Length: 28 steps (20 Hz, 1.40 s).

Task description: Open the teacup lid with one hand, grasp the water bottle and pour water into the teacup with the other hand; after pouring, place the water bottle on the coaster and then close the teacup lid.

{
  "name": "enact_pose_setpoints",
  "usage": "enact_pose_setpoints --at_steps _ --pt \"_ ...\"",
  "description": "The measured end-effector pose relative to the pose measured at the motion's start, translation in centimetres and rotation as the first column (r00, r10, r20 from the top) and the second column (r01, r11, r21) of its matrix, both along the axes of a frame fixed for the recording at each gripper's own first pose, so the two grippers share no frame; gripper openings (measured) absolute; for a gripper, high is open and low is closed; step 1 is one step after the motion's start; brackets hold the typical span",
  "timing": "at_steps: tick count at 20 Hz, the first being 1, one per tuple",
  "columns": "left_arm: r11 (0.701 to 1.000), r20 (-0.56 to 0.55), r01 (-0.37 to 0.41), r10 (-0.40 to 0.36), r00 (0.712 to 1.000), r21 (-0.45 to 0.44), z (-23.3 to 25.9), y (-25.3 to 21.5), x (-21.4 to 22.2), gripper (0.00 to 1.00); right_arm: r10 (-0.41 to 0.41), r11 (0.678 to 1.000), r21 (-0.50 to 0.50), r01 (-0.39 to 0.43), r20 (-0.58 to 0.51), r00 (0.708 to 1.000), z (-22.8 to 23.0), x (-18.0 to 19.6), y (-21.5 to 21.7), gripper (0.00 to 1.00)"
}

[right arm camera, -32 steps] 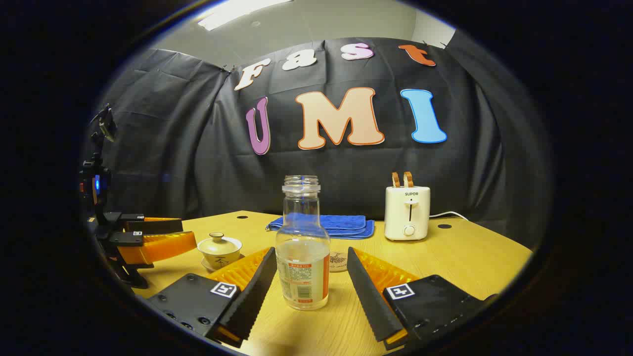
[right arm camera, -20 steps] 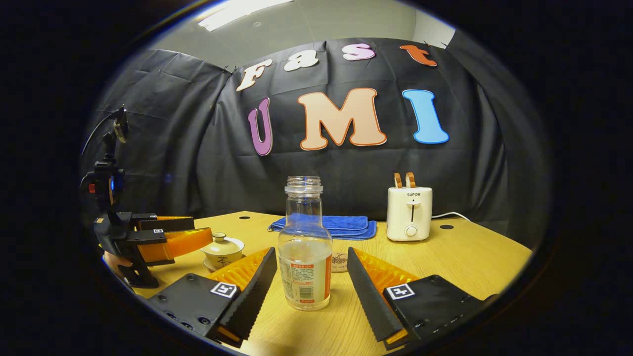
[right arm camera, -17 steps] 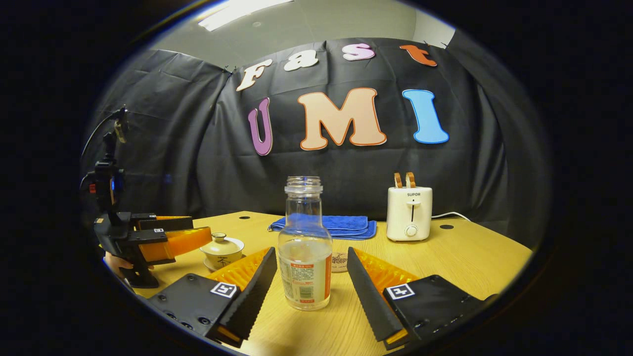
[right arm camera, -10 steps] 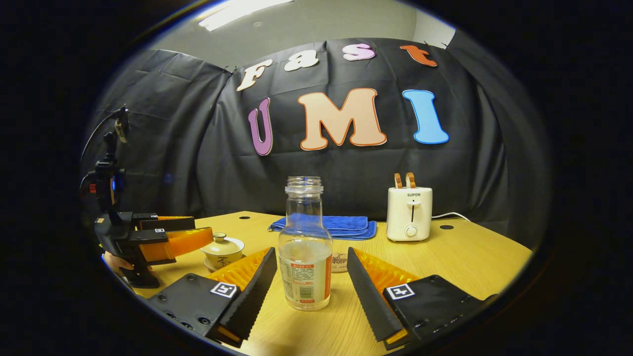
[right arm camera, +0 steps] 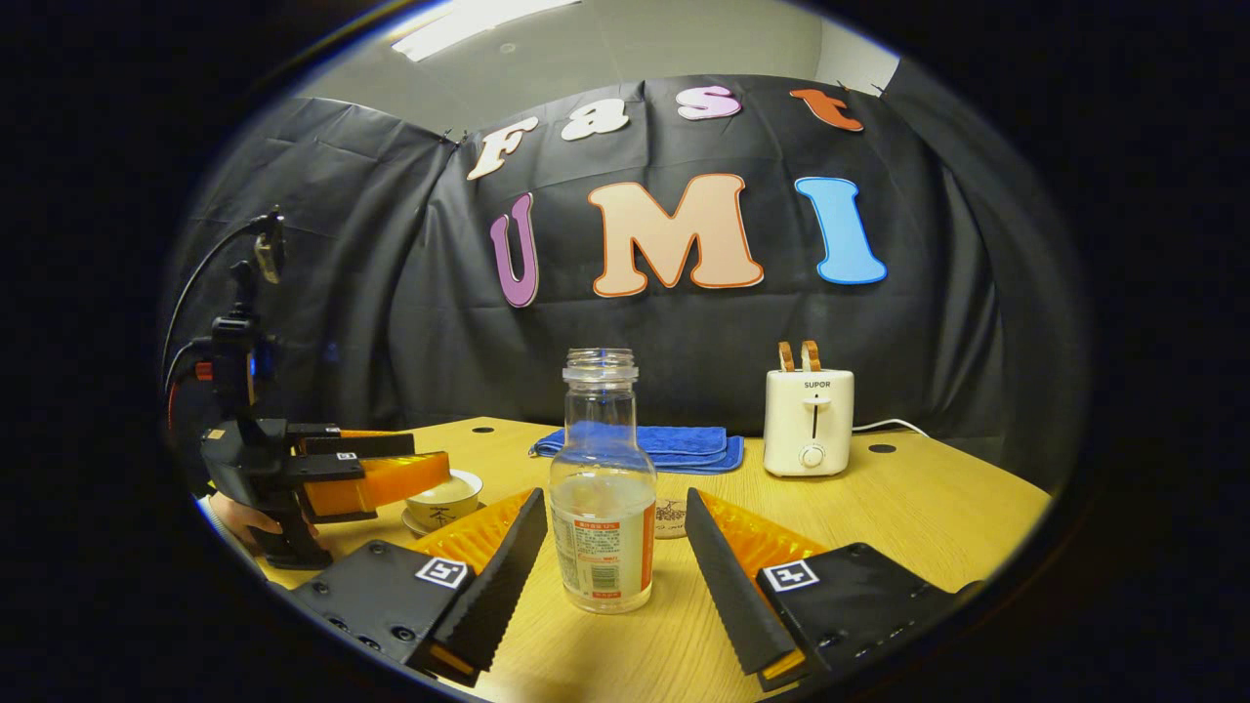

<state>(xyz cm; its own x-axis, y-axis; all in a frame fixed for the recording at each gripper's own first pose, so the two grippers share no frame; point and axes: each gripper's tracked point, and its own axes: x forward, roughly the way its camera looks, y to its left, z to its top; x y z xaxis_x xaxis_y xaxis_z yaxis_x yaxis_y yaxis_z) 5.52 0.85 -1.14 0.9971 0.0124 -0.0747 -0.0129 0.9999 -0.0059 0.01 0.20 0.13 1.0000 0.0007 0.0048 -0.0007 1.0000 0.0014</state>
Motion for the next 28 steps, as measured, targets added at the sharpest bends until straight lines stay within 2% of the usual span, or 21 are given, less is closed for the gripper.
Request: enact_pose_setpoints --at_steps 4,7,9,10,11,12,13,19,28 --pt "1.000 -0.077 0.014 -0.014 0.997 -0.002 -1.4 -0.2 0.6 0.73 0.000 1.000 0.000 0.000 0.000 1.000 0.0 0.1 0.0 0.93" --pt "1.000 -0.077 0.012 -0.012 0.997 0.003 -1.3 -0.1 0.8 0.72 0.000 1.000 0.000 0.000 0.000 1.000 0.0 0.1 0.0 0.93" --pt "1.000 -0.058 0.003 -0.003 0.998 0.000 -1.0 0.1 1.2 0.55 0.000 1.000 0.000 0.000 0.000 1.000 0.0 0.1 -0.1 0.93" --pt "1.000 -0.056 -0.005 0.005 0.998 0.001 -1.0 0.2 1.3 0.40 0.000 1.000 0.000 0.000 0.000 1.000 0.0 0.1 -0.1 0.93" --pt "1.000 -0.058 -0.006 0.006 0.998 0.002 -1.1 0.2 1.2 0.39 0.000 1.000 0.000 0.000 0.000 1.000 0.0 0.1 -0.1 0.93" --pt "1.000 -0.059 -0.007 0.007 0.998 0.003 -1.1 0.2 1.3 0.32 0.000 1.000 0.000 0.000 0.001 1.000 0.0 0.1 0.0 0.93" --pt "1.000 -0.062 -0.006 0.007 0.998 0.005 -1.2 0.2 1.4 0.30 0.000 1.000 0.000 0.000 0.000 1.000 0.0 0.1 -0.1 0.93" --pt "1.000 -0.055 -0.024 0.024 0.998 0.002 -1.1 0.5 1.3 0.27 0.000 1.000 -0.001 0.000 0.001 1.000 0.0 0.1 -0.1 0.93" --pt "0.997 0.048 -0.077 0.077 0.996 -0.002 0.4 1.4 0.7 0.25 -0.001 1.000 0.000 0.001 0.001 1.000 0.0 0.2 -0.1 0.93"
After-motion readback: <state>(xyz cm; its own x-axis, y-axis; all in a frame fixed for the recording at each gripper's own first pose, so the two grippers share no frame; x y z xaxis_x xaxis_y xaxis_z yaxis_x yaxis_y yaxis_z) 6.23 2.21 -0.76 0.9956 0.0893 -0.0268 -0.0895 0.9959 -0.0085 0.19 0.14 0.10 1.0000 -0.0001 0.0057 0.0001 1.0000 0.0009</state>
